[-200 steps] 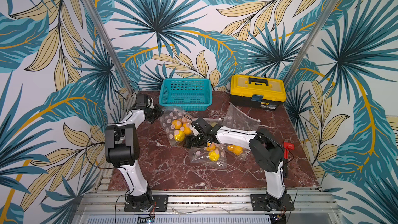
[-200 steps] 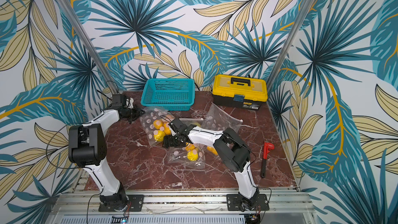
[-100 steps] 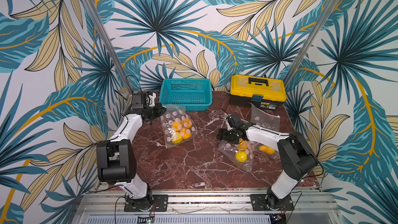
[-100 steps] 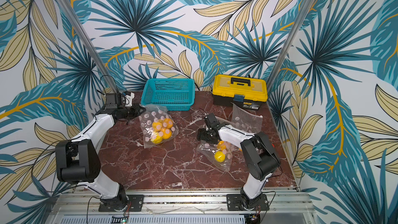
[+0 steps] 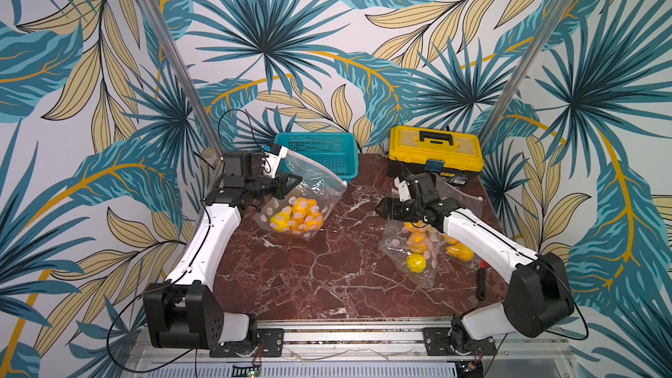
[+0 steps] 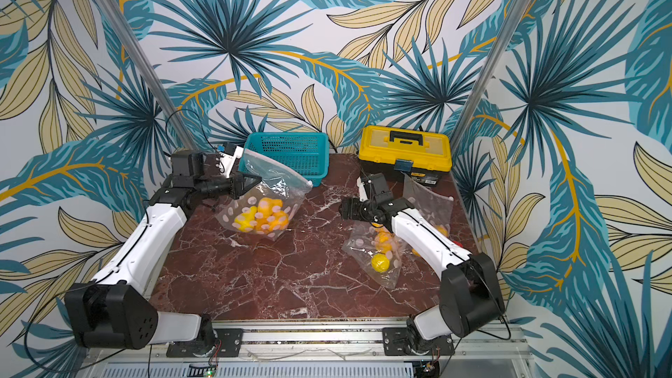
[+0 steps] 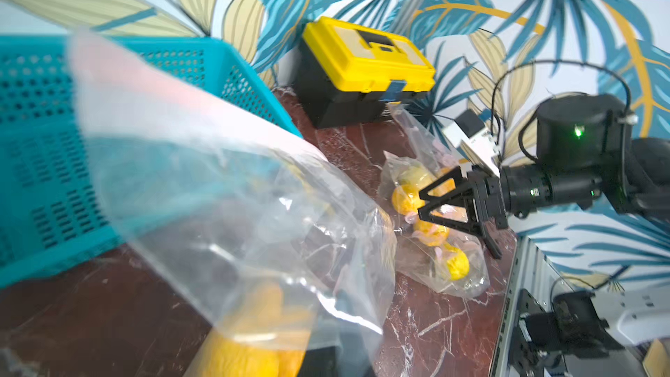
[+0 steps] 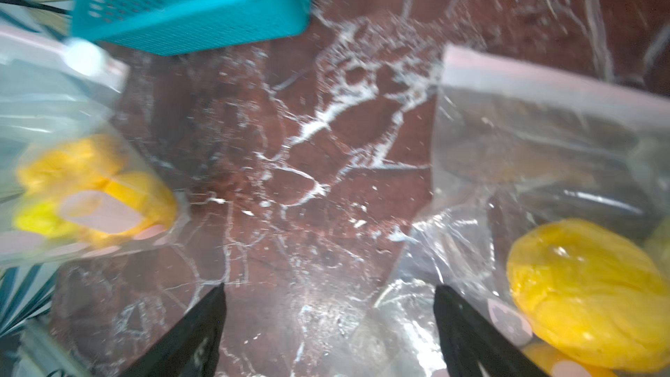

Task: Open the zip-top bag and take out the pear
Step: Move the zipper food storage bag to the center of the board.

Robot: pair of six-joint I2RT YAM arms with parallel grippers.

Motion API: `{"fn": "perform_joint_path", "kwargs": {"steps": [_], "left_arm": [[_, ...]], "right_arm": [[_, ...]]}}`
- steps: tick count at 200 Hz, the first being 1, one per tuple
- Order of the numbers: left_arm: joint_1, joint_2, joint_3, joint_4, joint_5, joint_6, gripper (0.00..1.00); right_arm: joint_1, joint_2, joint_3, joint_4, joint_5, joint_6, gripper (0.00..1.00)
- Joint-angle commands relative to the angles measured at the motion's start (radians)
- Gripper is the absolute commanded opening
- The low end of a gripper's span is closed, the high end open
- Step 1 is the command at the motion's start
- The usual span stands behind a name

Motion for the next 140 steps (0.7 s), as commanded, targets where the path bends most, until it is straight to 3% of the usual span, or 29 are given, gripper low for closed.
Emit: {"fn": "perform_joint_path", "kwargs": {"steps": [1,21,55,98,140], "left_arm": [[-0.01,-0.054,0.009,-0.001,0.202,0.204,0.0],[-0.021,-0.099,-0.02,-0.001,0.251,0.305,0.0],[-0.023,-0.143,-0.076,-0.001,0.334,0.433,0.0],[-0.024,-0.161,-0.104,-0.001,0.357,0.48,0.0],[-0.024,-0.167,-0.106,0.0,0.359,0.489,0.0]], "right_arm": [[0.004,-0.051,0.014,0.132,-0.167,-0.141,0.9],[0.003,-0.085,0.019,0.244,-0.259,-0.199,0.89],[0.004,-0.107,-0.019,0.465,-0.541,-0.328,0.88],[0.005,-0.037,0.079,0.285,-0.768,-0.507,0.83],[0.017,0.007,0.087,0.174,-0.803,-0.513,0.74]]}}
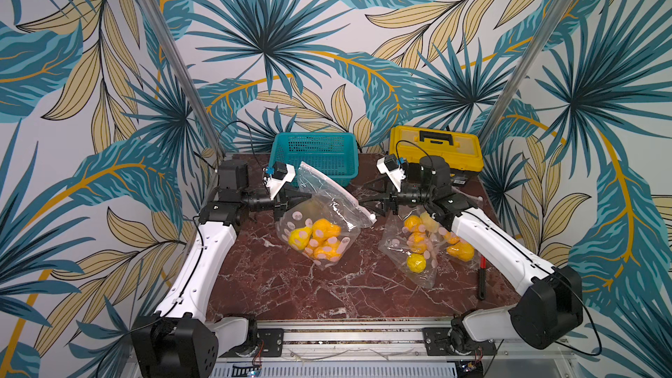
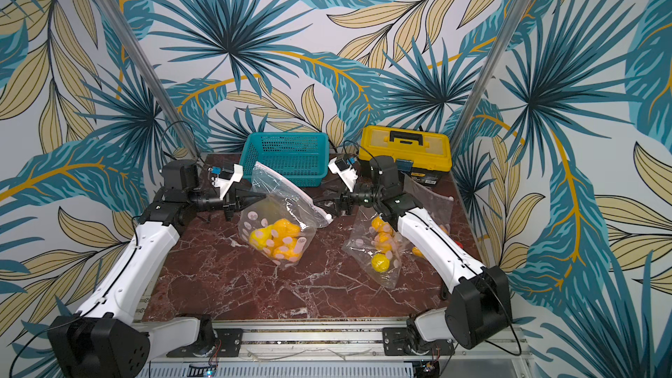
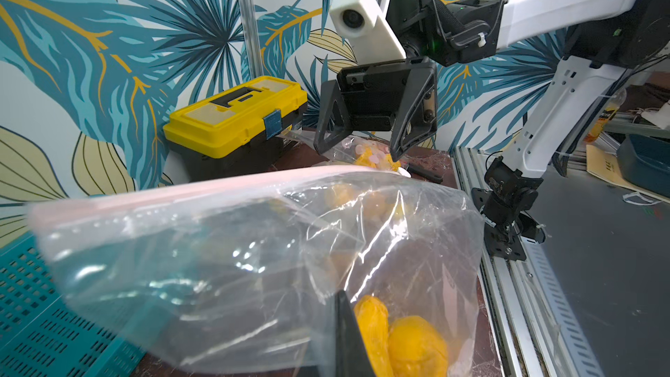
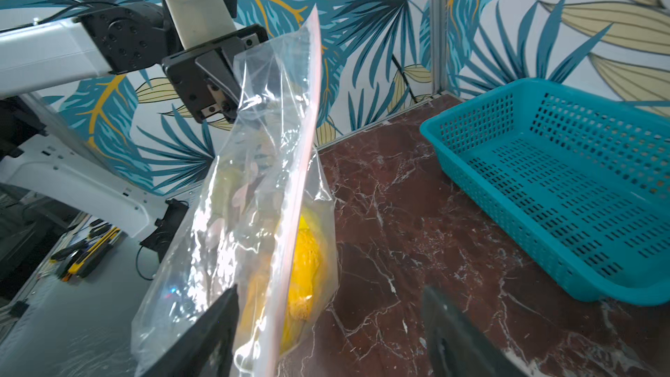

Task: Open the zip-top bag and take out the pear
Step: Move the zipper food storage bag to the center of the board.

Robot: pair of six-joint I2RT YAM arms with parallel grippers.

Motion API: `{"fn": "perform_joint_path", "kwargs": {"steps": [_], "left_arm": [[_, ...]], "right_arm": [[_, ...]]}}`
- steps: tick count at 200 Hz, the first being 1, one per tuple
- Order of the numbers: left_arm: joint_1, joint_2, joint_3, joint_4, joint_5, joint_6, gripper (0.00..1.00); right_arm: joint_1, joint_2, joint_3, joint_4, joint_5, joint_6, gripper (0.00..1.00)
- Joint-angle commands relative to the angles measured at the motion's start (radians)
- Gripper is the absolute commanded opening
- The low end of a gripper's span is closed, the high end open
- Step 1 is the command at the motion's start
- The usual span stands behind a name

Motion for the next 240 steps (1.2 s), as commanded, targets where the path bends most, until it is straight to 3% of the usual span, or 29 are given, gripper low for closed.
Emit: {"fn": "perform_joint_path", "kwargs": {"steps": [1,29,49,78,109,121,144,157,202,240], "left_arm": [[-0.005,-0.023,-0.003,0.004,0.03,0.032,0.0],[-0.004,-0.022,-0.009,0.004,0.02,0.035,0.0],[-0.004,-0.022,-0.014,0.005,0.011,0.038,0.0],[-0.004,-0.019,-0.011,0.004,-0.006,0.042,0.0],[-0.005,-0.019,-0.015,0.004,-0.036,0.036,0.0],[-0.004,-0.022,-0.018,0.004,-0.06,0.029,0.02],[-0.004,-0.035,-0.023,0.004,-0.107,0.012,0.41],[-0.004,-0.049,-0.019,0.004,-0.126,0.003,0.53],[-0.004,-0.092,0.066,0.004,-0.138,-0.058,0.63],[-0.004,-0.106,0.161,0.004,-0.126,-0.097,0.65]], "right_arm": [[0.011,0.03,0.01,-0.098,-0.075,-0.04,0.73],[0.015,0.047,-0.002,-0.115,-0.084,-0.025,0.57],[0.017,0.036,-0.017,-0.155,-0.078,-0.024,0.37],[0.018,0.027,-0.021,-0.175,-0.067,-0.036,0.17],[0.018,0.017,0.005,-0.212,-0.011,-0.046,0.0],[0.018,0.01,0.029,-0.246,0.023,-0.057,0.0],[0.019,-0.004,0.1,-0.341,0.085,-0.101,0.0],[0.022,-0.009,0.156,-0.414,0.124,-0.143,0.0],[0.048,0.04,0.42,-0.734,0.233,-0.346,0.0],[0.092,0.126,0.591,-0.958,0.449,-0.502,0.0]]}}
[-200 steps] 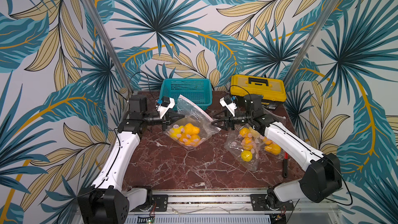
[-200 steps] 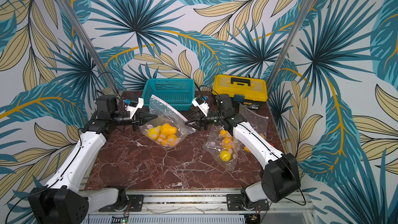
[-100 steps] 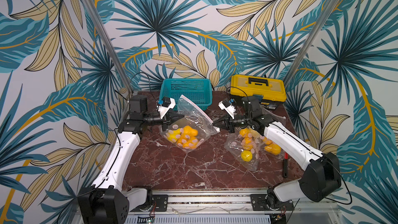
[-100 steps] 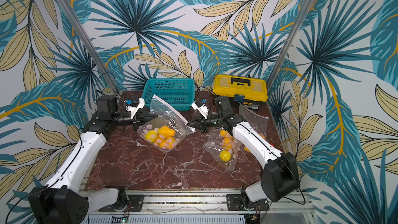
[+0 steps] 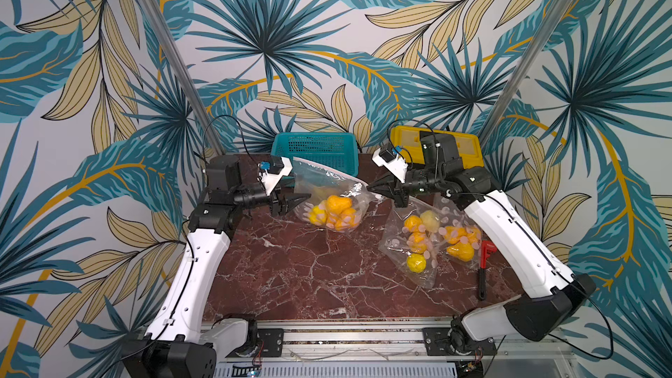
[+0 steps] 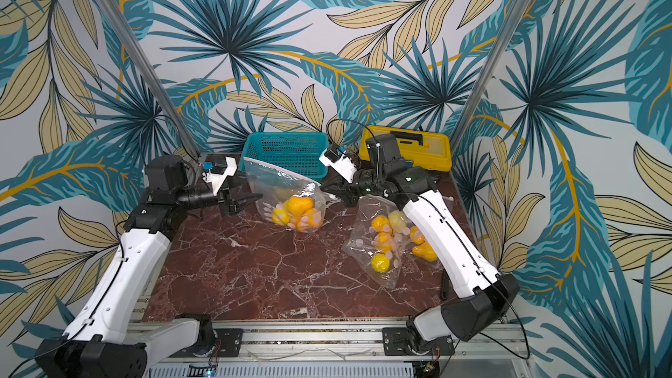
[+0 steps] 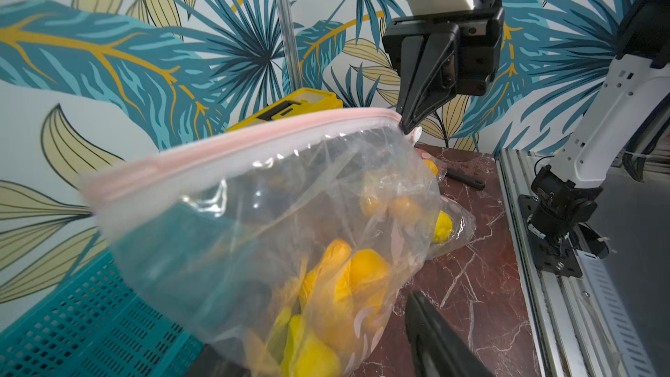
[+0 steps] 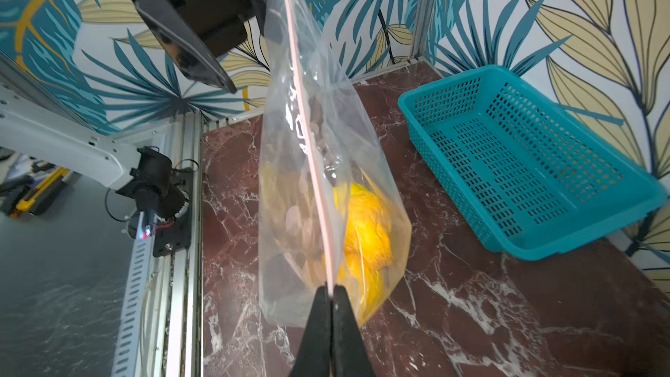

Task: Open the zip-top bag and take out the pear
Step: Move the zipper food storage bag to the center of the board.

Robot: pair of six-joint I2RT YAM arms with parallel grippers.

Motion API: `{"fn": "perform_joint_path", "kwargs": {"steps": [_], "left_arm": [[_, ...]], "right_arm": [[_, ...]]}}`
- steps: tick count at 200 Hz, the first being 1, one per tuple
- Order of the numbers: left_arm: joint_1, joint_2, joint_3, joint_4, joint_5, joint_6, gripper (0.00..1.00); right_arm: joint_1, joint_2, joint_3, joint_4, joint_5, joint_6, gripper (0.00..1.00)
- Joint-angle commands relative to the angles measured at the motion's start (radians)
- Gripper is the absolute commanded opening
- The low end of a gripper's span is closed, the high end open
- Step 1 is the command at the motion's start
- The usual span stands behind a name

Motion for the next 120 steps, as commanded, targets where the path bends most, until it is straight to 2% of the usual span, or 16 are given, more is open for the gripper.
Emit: {"fn": "perform_joint_path", "kwargs": {"steps": [1,37,86,105,120], "left_arm": [[-0.004,-0.032,0.068,0.008,0.01,-0.036,0.65],[-0.027,-0.018,0.169,0.009,-0.006,-0.067,0.69],[-0.075,-0.043,0.17,0.009,-0.005,-0.105,0.74],[-0.136,-0.034,0.156,0.01,-0.054,-0.163,0.73],[-0.2,-0.036,0.131,0.001,-0.08,-0.163,0.74]], "right_arm": [[0.025,0.068,0.066,-0.229,0.173,-0.142,0.0],[0.064,0.119,0.124,-0.344,0.328,-0.233,0.0],[0.096,0.102,0.072,-0.248,0.32,-0.196,0.0],[0.128,0.08,0.059,-0.167,0.31,-0.154,0.0],[0.155,0.057,0.036,-0.088,0.288,-0.109,0.0]]}}
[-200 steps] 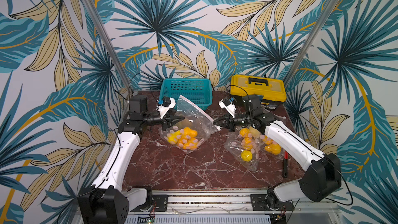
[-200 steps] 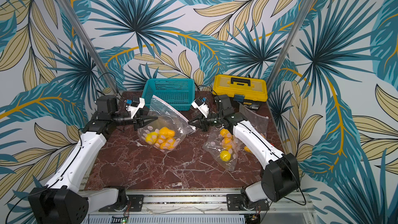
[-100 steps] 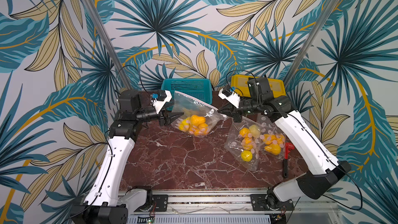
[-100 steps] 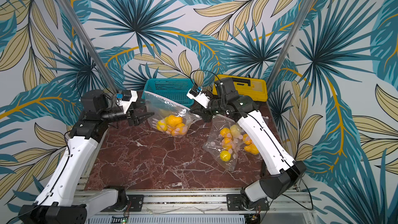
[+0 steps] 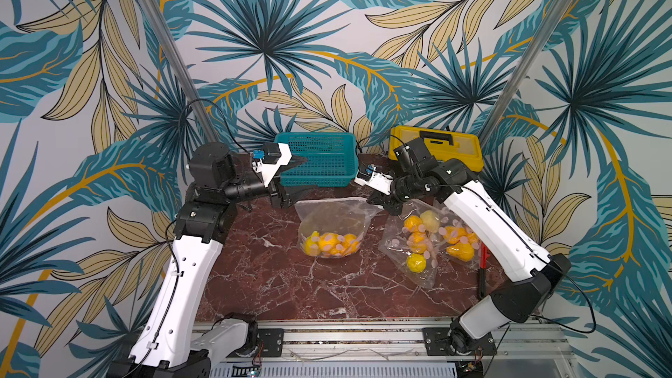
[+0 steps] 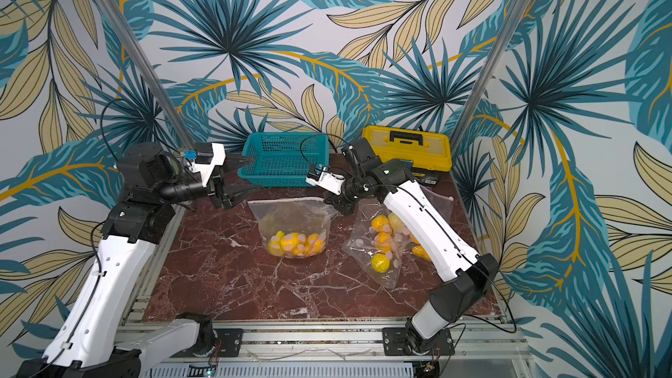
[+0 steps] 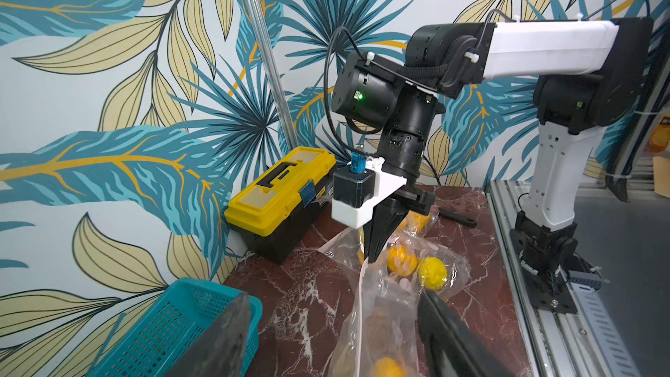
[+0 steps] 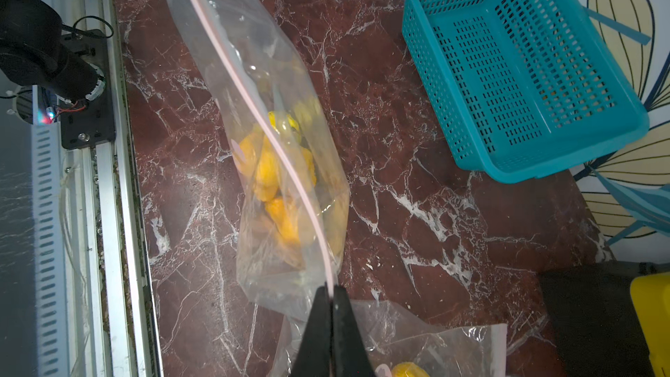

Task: Open the zip-top bag and take out the pear
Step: Move the zipper food storage bag to the center of the board.

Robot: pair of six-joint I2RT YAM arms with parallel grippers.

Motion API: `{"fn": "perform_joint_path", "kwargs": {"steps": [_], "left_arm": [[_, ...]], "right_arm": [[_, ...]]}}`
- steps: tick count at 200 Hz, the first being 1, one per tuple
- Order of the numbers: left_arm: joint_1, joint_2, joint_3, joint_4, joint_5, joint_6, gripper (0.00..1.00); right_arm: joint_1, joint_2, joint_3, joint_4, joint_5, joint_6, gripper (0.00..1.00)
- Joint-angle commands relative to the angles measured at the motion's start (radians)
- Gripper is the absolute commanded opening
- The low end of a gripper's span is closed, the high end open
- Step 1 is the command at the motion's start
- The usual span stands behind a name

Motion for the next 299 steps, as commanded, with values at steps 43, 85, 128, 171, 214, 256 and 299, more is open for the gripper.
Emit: {"fn": "perform_joint_path", "kwargs": {"steps": [43,85,128,171,214,256,299], "left_arm": [[-0.189,0.041,-0.046,-0.139,-0.157,-0.001,0.73],[-0.21,0.054,-0.076,-0.241,-0.168,0.116,0.73],[-0.236,0.123,-0.057,-0.297,-0.223,0.196,0.64],[-0.242,0.145,-0.037,-0.297,-0.204,0.227,0.3],[-0.244,0.136,-0.039,-0.319,-0.226,0.248,0.0],[-0.242,0.106,-0.044,-0.319,-0.168,0.249,0.0],[-0.242,0.096,-0.058,-0.319,-0.148,0.235,0.0]], "right_arm": [[0.092,-0.039,0.002,0.081,-0.053,0.082,0.0],[0.104,-0.081,-0.027,0.038,-0.026,0.047,0.0],[0.106,-0.118,-0.035,0.039,-0.078,0.066,0.0],[0.106,-0.156,-0.076,0.088,-0.118,0.104,0.0],[0.106,-0.206,-0.119,0.138,-0.07,0.137,0.3],[0.055,-0.364,-0.385,0.469,-0.105,0.279,0.62],[-0.073,-0.481,-0.686,0.948,-0.374,0.497,0.62]]}}
